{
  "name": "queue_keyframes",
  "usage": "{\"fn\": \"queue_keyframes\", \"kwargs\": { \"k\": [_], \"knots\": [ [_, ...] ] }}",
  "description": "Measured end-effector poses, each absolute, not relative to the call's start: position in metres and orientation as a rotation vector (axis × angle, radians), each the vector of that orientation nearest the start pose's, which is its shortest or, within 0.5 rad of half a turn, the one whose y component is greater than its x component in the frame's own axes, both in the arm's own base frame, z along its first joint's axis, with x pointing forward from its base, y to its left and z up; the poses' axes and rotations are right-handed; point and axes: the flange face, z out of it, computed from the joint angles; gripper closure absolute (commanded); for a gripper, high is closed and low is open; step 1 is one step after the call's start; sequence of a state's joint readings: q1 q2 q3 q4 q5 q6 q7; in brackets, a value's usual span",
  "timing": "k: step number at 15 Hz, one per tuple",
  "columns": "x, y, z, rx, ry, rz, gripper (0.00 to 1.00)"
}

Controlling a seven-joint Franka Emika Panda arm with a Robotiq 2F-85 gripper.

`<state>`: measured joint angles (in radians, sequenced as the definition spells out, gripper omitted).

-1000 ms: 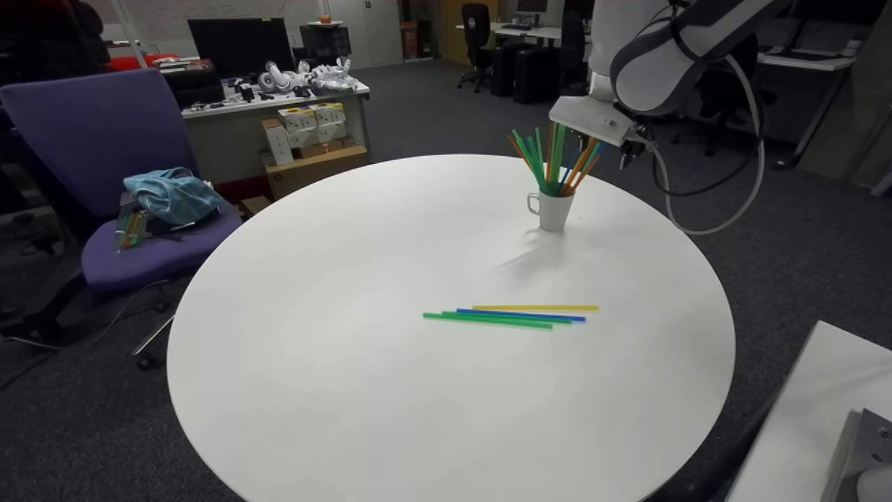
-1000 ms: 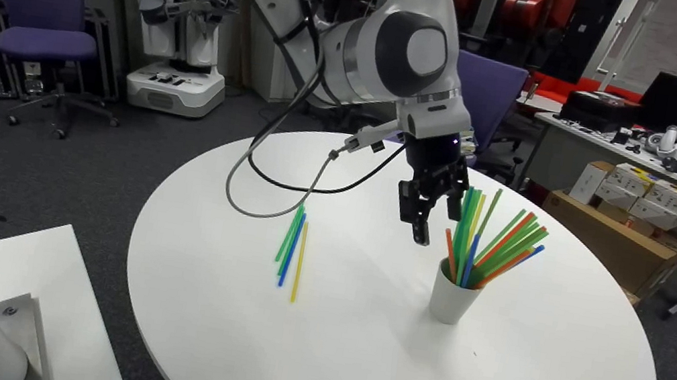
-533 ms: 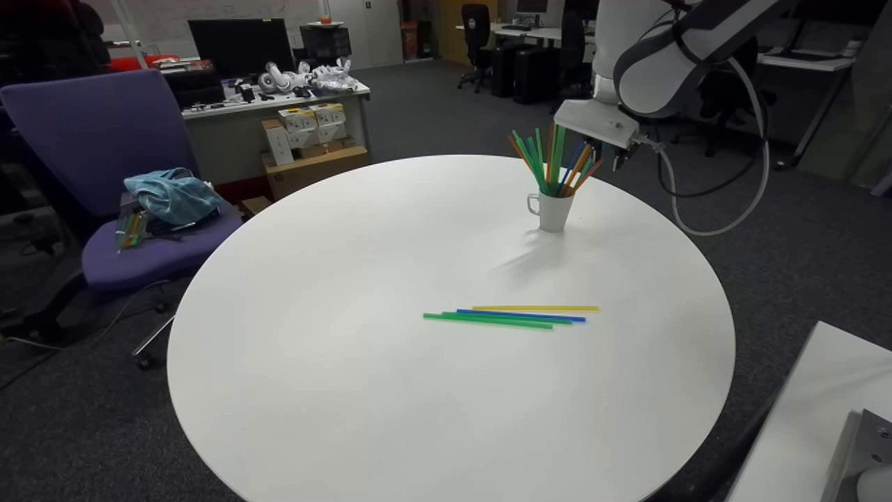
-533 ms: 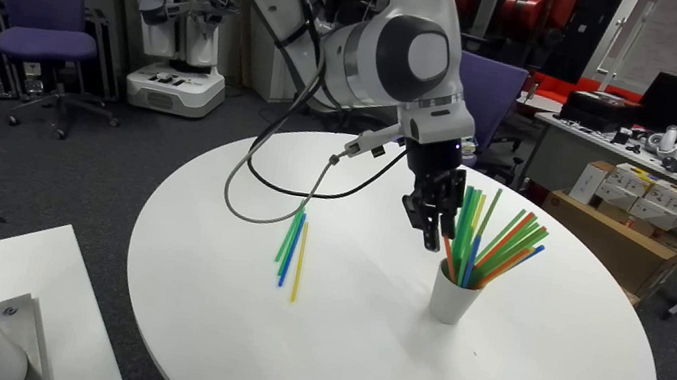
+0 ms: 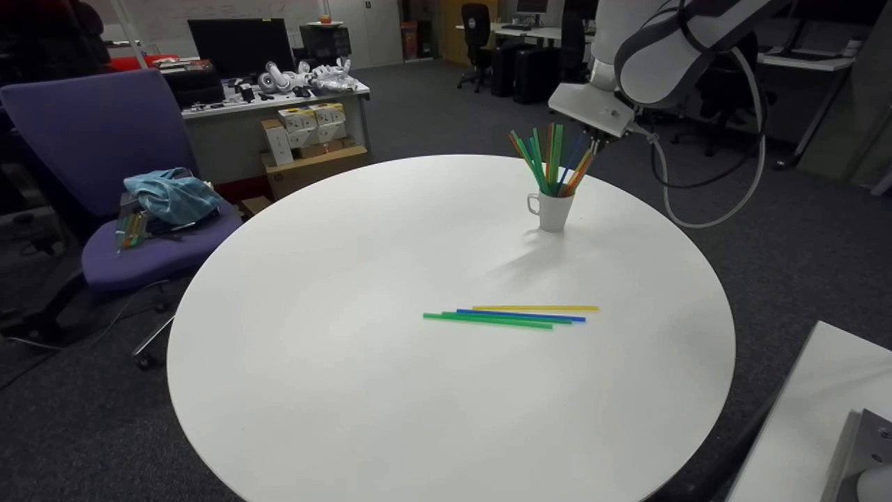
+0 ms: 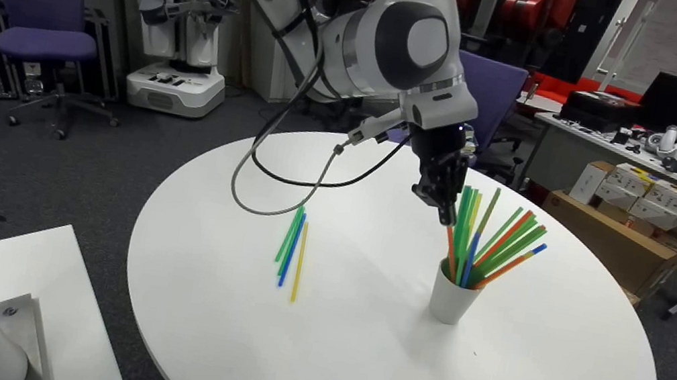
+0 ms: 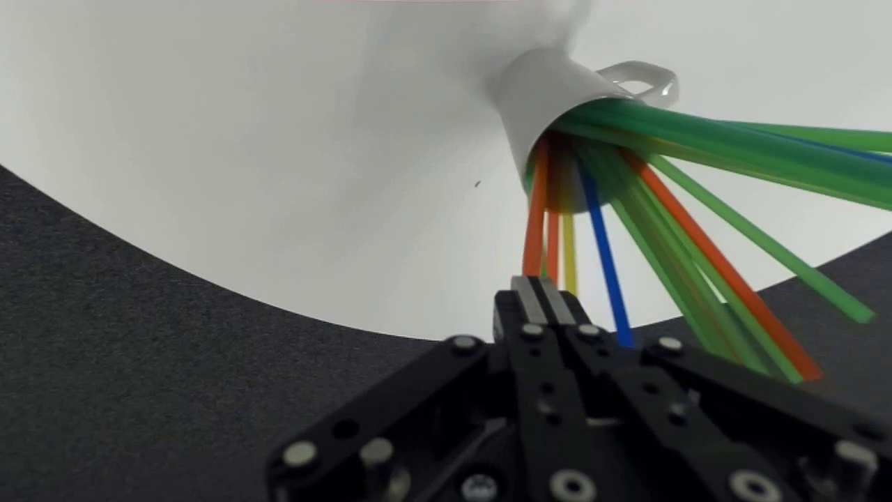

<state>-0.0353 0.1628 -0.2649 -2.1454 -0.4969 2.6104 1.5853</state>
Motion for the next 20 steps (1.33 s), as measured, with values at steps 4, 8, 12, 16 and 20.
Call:
{"fn": "queue_keyframes", "kwargs": {
  "k": [4,8,12,16,20],
  "knots": [
    [0.568,-0.138,0.404,-2.29,2.034,-0.816,1.0],
    [0.567,-0.107,0.45,-2.263,1.934,-0.886,1.0],
    [0.56,-0.071,0.482,-2.307,1.869,-0.905,1.0],
    [0.544,-0.032,0.494,-2.523,1.824,-0.876,1.0],
    [0.538,0.009,0.475,-2.797,1.762,-0.861,1.0]
  ]
}}
